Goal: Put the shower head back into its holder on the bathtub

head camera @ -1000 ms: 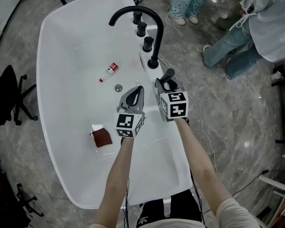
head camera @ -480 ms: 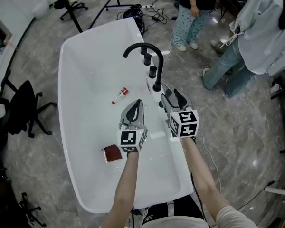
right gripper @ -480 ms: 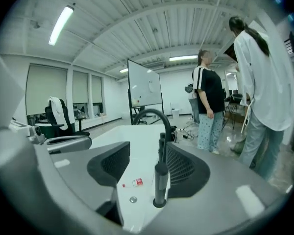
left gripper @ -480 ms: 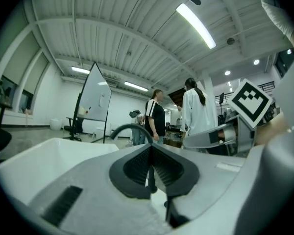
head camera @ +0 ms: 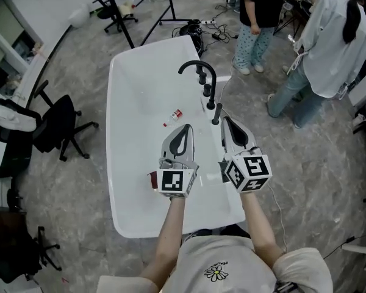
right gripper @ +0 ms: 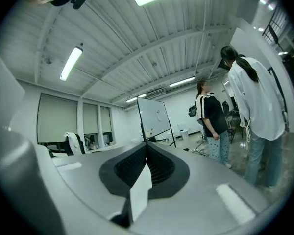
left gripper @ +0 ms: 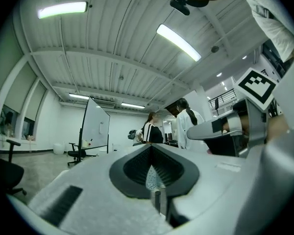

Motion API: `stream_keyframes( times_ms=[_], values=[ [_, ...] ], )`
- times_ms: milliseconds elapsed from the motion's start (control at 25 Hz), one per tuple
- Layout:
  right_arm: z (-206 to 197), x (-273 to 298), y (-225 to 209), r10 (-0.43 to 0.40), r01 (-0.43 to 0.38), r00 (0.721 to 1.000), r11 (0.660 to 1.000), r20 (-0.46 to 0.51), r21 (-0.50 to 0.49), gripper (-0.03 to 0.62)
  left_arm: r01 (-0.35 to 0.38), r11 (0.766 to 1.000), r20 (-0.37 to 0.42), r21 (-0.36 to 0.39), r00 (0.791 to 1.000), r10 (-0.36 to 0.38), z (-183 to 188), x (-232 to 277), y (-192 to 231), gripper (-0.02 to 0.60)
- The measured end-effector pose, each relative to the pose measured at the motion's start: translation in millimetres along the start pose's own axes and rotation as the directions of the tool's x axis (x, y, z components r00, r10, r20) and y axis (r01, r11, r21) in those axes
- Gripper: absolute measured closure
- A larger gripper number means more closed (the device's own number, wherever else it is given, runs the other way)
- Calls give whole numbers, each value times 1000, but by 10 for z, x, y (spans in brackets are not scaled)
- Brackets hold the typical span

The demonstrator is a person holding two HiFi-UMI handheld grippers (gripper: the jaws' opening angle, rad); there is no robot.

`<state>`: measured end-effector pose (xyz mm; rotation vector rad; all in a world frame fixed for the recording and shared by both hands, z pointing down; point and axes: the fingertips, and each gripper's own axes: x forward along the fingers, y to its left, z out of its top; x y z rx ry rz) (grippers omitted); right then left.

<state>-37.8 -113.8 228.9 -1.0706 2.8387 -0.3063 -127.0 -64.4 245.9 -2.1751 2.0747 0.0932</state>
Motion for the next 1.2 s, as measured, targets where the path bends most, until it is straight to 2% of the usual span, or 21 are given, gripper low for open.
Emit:
stream_keyframes(
  times_ms=[120,200,320,480,880,1080,1200],
  values=[
    [9,-396,179,51,-51,999,999,-10,1,592,22,999,4,29,1000,-22,156,-181,-275,581],
    [-48,-568,251,78,-79,996,996,-33,-38,592,48,997,16,62,999,-49,264,-197,-421,581],
    [-117,-750,336,90,-96,994,990,-62,-101,592,60,996,40,69,997,-63,388,-276,-555,581],
    [-69,-852,354,91,-96,995,989,-49,-116,592,71,993,40,99,996,-75,430,-324,-662,581],
    [-4,-837,350,89,-93,996,986,-31,-140,592,49,995,52,89,997,-54,449,-346,-612,581],
    [-62,-794,481,127,-133,991,980,-49,-150,592,46,996,-1,76,999,-46,374,-407,-559,581],
    [-74,-748,585,152,-160,987,975,-59,-156,592,23,997,-7,78,1000,-22,355,-440,-491,581]
  ],
)
